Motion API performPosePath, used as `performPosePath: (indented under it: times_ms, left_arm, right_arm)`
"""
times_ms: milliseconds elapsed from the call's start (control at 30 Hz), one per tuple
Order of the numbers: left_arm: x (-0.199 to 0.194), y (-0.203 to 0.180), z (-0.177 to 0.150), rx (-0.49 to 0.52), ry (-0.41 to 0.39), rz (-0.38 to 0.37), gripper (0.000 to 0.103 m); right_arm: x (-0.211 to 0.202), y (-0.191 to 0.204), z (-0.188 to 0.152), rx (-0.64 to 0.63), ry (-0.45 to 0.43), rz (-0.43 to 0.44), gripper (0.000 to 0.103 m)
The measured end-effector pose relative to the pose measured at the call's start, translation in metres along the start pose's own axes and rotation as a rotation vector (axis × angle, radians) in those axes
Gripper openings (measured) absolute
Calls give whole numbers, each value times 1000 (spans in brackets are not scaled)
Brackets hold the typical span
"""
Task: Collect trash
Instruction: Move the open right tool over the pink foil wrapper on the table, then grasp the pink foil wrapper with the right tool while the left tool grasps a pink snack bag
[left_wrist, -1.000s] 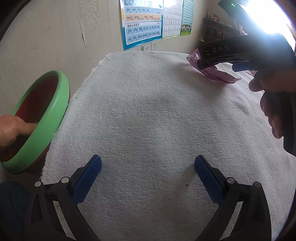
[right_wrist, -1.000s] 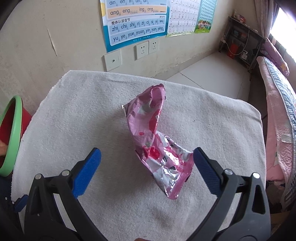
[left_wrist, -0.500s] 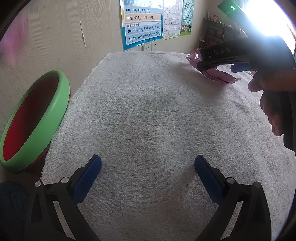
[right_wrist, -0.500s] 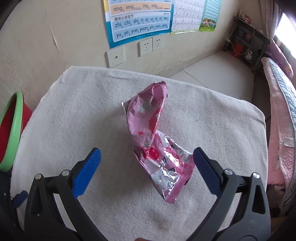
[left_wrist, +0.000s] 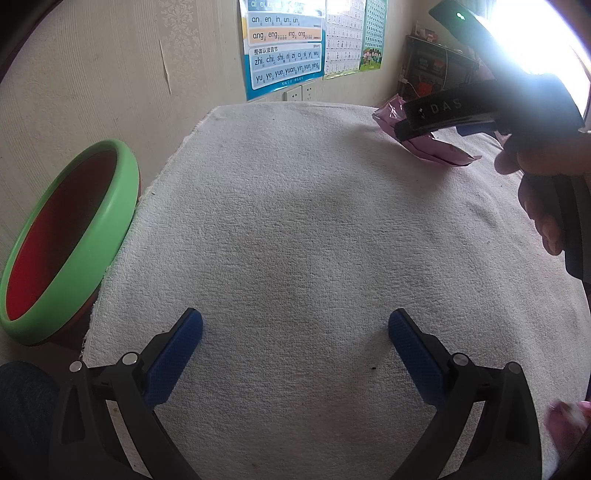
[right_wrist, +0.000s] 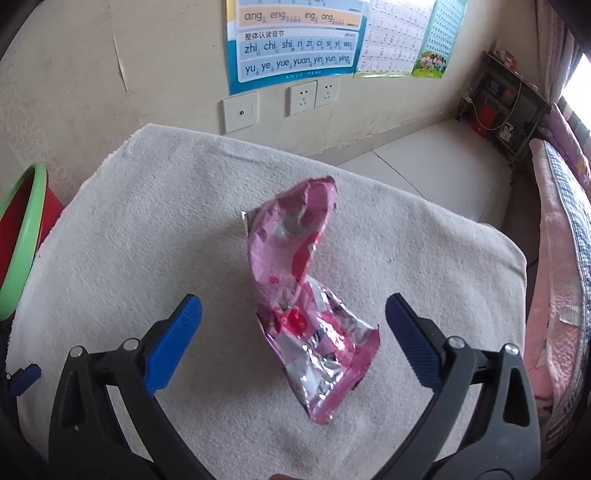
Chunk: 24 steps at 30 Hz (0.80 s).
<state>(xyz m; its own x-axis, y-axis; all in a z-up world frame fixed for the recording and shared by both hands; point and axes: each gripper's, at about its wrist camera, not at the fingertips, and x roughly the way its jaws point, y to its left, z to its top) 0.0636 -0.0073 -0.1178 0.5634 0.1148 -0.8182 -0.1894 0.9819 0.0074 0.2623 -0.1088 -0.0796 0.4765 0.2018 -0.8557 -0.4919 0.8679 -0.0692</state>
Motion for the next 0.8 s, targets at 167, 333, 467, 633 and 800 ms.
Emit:
performPosePath:
  times_ms: [167, 333, 467, 633, 800]
  left_arm:
    - [0, 0, 0, 0, 0, 0, 96]
    - [0, 0, 0, 0, 0, 0, 96]
    - [0, 0, 0, -1, 0, 0, 96]
    - [0, 1, 1, 1, 1, 1, 96]
    - [0, 1, 1, 0, 1, 0, 96]
  right_arm:
    - [-2, 3, 5, 10, -13, 26, 98]
    - [8, 2, 5, 1, 3, 25, 98]
    - [18, -3, 2, 26, 20, 28, 65]
    - [21, -7, 2, 69, 47, 34, 43]
    - [13, -12, 0, 85, 50, 26, 30]
